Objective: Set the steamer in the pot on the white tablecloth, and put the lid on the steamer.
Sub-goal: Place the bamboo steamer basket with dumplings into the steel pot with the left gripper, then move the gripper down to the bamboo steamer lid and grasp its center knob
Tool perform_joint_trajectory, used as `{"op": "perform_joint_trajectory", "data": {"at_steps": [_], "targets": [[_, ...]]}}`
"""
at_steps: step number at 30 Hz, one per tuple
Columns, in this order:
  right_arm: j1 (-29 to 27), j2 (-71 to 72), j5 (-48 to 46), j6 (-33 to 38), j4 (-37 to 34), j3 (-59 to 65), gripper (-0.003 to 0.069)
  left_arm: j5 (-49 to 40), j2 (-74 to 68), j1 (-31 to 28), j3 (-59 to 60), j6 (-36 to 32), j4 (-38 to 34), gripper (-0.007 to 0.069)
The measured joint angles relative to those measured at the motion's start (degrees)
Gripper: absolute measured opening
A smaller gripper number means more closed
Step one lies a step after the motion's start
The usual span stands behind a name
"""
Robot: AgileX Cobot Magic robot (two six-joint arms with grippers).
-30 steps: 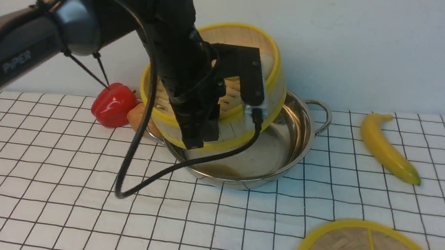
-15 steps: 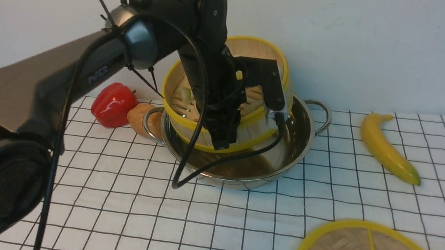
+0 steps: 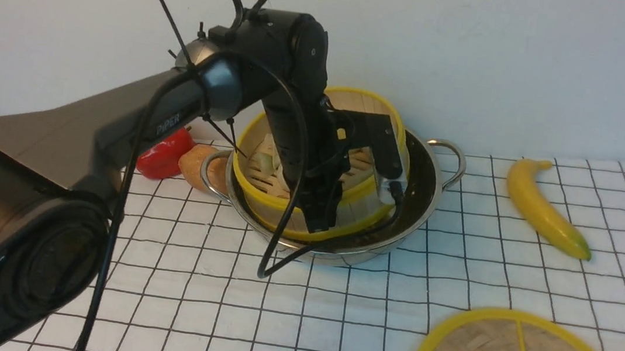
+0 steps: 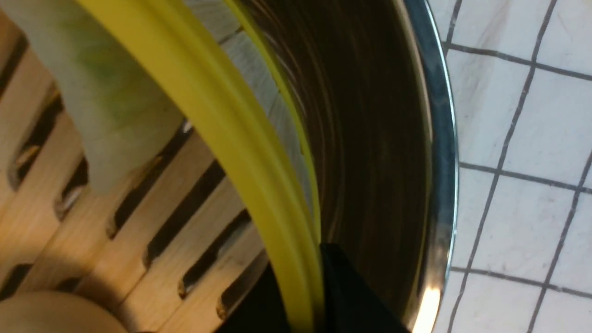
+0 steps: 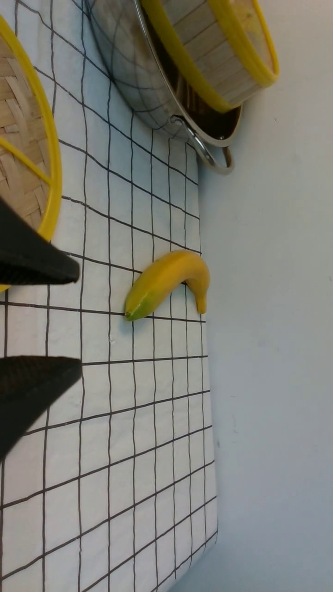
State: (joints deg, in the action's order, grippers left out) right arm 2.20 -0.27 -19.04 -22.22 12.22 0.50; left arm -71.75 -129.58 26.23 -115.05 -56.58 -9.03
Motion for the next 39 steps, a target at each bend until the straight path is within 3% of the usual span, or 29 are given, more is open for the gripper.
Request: {"op": "perform_joint_trajectory", "data": {"at_steps": [11, 16, 20, 26, 33, 36, 39], "targets": [[0.00, 0.00, 0.00, 0.00, 0.00, 0.00, 0.0240, 1.17, -2.05, 0.48, -0.06, 2.38, -0.35, 0.0047], [0.00, 0.00, 0.00, 0.00, 0.00, 0.00, 0.0240, 0.91, -2.05, 0.48, -0.06, 5.50, 1.29, 0.0145], [0.00, 0.00, 0.00, 0.00, 0.00, 0.00, 0.0240, 0.95, -2.05, 0.48, -0.06, 6.91, 0.96, 0.0285], [0.00, 0.00, 0.00, 0.00, 0.00, 0.00, 0.0240, 0.82, -2.05, 0.57, -2.58, 8.16, 0.48, 0.0428], [0.00, 0.00, 0.00, 0.00, 0.00, 0.00, 0.0240, 1.58, -0.65, 1.31, -12.47, 10.40, 1.34, 0.0507], [0.00, 0.00, 0.00, 0.00, 0.00, 0.00, 0.0240, 1.53, 2.02, 1.36, -16.50, 13.89, 4.66, 0.0513], [0.00, 0.00, 0.00, 0.00, 0.00, 0.00, 0.0240, 1.56, 7.15, 1.36, -20.56, 24.86, 13.01, 0.0504]]}}
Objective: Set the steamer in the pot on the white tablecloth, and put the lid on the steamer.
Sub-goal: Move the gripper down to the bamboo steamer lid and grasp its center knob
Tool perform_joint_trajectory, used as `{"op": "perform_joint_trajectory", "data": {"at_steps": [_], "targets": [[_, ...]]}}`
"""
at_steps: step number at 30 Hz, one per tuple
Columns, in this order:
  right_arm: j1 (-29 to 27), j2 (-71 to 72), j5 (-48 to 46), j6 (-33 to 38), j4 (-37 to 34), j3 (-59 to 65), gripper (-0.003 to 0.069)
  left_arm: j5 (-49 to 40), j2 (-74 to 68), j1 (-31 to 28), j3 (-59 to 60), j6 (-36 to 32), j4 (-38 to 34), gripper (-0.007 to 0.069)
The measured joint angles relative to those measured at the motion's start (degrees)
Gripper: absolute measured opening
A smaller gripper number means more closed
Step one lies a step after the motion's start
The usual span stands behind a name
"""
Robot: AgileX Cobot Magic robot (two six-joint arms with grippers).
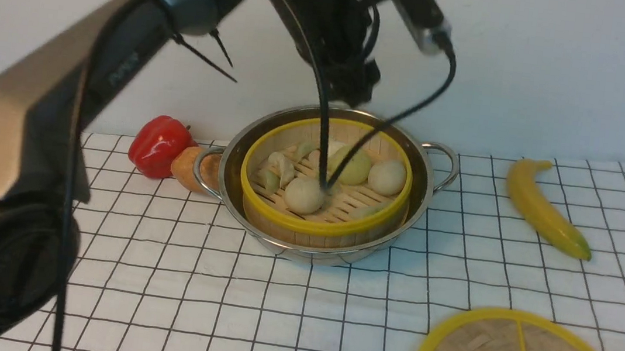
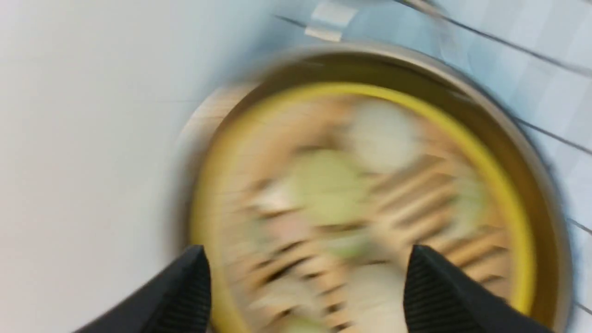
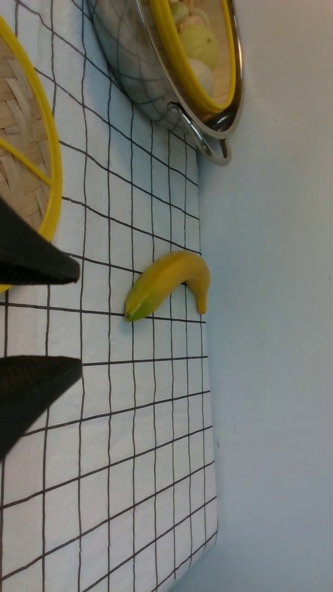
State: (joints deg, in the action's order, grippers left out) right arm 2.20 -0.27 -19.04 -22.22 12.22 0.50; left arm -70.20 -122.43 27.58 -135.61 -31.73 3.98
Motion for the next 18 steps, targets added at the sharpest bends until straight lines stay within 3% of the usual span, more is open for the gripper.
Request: {"op": "perform_joint_trajectory", "data": {"at_steps": [3, 8, 11, 18], "targets": [[0.00, 0.00, 0.00, 0.00, 0.00, 0.00, 0.0240, 0.00, 4.34, -0.10, -0.83, 12.46, 5.61, 0.0468], [0.00, 0.00, 0.00, 0.00, 0.00, 0.00, 0.0240, -0.07, 11.24, -0.10, -0.84, 27.43, 7.60, 0.0362], [0.00, 0.00, 0.00, 0.00, 0.00, 0.00, 0.0240, -0.07, 13.63, -0.10, -0.89, 32.05, 7.76, 0.0305], [0.00, 0.00, 0.00, 0.00, 0.00, 0.00, 0.0240, -0.24, 14.93, -0.10, -0.94, 33.71, 10.11, 0.0193]]}}
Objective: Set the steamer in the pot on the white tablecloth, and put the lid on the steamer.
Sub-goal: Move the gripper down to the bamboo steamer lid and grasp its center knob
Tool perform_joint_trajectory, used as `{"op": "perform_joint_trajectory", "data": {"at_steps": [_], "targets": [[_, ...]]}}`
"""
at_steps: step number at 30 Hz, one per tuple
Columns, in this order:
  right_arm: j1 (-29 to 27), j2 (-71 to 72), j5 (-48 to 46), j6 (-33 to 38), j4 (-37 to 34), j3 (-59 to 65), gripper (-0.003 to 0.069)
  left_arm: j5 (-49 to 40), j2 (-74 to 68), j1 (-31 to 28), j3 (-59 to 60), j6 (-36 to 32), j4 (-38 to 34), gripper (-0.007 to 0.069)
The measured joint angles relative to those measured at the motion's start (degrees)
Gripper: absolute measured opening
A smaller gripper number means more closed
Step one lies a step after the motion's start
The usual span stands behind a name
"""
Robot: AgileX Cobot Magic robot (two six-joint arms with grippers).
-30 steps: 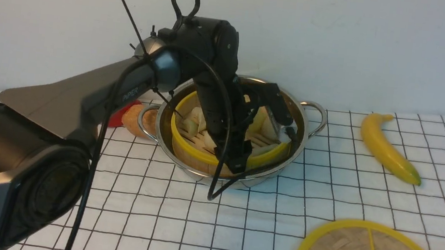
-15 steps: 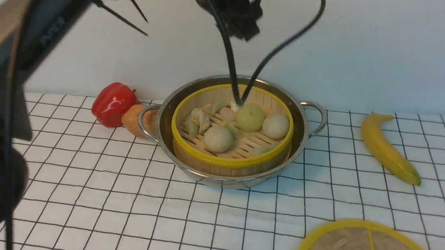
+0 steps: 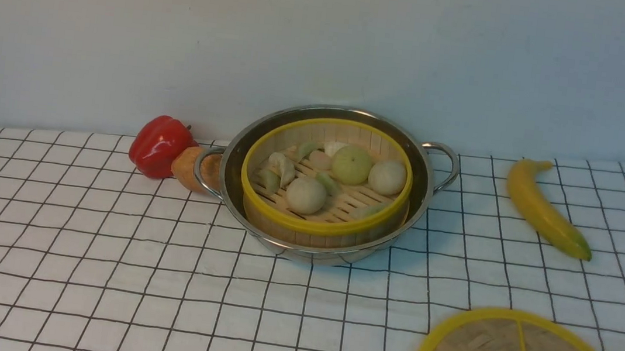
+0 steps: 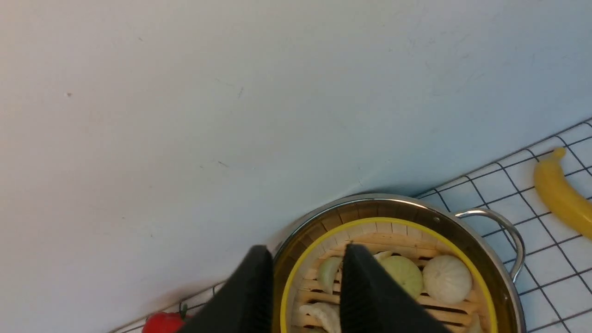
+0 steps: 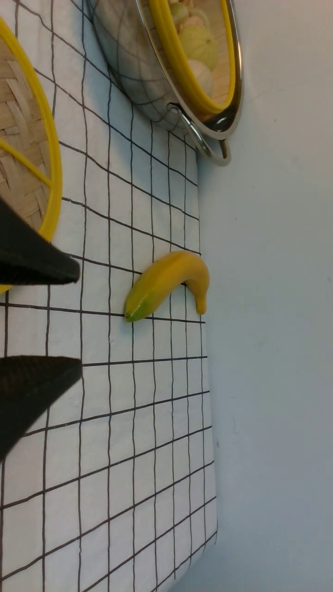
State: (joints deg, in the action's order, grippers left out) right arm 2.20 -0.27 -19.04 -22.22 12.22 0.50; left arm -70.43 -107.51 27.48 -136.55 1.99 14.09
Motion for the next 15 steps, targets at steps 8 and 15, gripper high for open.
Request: {"op": "perform_joint_trajectory", "data": {"at_steps": [8, 15], "targets": [[0.00, 0.00, 0.00, 0.00, 0.00, 0.00, 0.0240, 11.10, 13.05, -1.19, 21.45, -0.06, 4.50, 0.0155], [0.00, 0.00, 0.00, 0.00, 0.00, 0.00, 0.0240, 41.63, 37.02, -15.60, 61.34, -0.47, -3.90, 0.0155]]}}
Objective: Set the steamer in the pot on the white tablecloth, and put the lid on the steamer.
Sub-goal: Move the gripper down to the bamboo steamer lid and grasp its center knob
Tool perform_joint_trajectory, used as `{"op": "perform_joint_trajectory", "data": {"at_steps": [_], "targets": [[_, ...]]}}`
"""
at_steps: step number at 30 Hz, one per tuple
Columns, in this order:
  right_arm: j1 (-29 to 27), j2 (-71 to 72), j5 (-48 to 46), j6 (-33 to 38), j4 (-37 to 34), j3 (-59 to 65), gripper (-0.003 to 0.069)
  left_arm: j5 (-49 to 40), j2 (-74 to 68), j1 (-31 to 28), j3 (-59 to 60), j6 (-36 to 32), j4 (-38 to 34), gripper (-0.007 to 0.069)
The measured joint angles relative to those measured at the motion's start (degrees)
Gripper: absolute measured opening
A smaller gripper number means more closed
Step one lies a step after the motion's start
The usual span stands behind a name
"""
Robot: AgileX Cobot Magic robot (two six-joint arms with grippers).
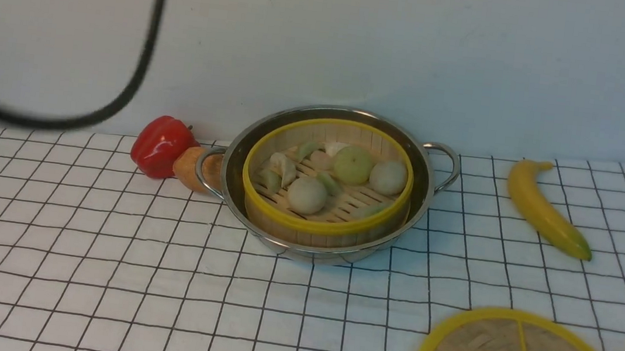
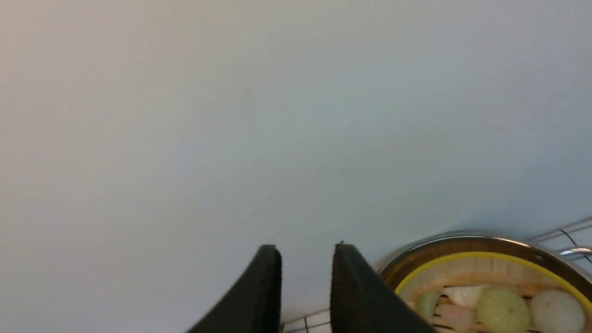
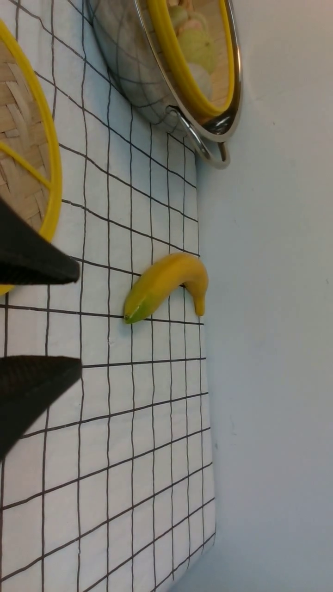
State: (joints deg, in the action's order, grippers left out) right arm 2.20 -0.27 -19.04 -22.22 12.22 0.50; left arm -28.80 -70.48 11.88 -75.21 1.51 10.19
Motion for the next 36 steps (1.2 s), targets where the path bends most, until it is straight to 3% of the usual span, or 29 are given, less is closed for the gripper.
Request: {"op": "perform_joint_trajectory", "data": {"at_steps": [5, 8, 12, 24, 36], "targets": [[0.00, 0.00, 0.00, 0.00, 0.00, 0.00, 0.0240, 8.10, 10.48, -11.39, 22.38, -0.76, -6.89, 0.0161], [0.00, 0.00, 0.00, 0.00, 0.00, 0.00, 0.0240, 12.02, 24.11, -18.78, 40.92, -1.52, -8.41, 0.0170], [0.00, 0.00, 0.00, 0.00, 0.00, 0.00, 0.0240, 12.44, 37.30, -23.24, 53.93, -2.11, -8.74, 0.0179], [0.00, 0.00, 0.00, 0.00, 0.00, 0.00, 0.0240, 7.07, 67.58, -22.42, 71.38, -2.50, -8.29, 0.0202], [0.00, 0.00, 0.01, 0.00, 0.00, 0.00, 0.0240, 7.61, 70.45, -21.72, 75.63, -3.22, -8.18, 0.0223]]}}
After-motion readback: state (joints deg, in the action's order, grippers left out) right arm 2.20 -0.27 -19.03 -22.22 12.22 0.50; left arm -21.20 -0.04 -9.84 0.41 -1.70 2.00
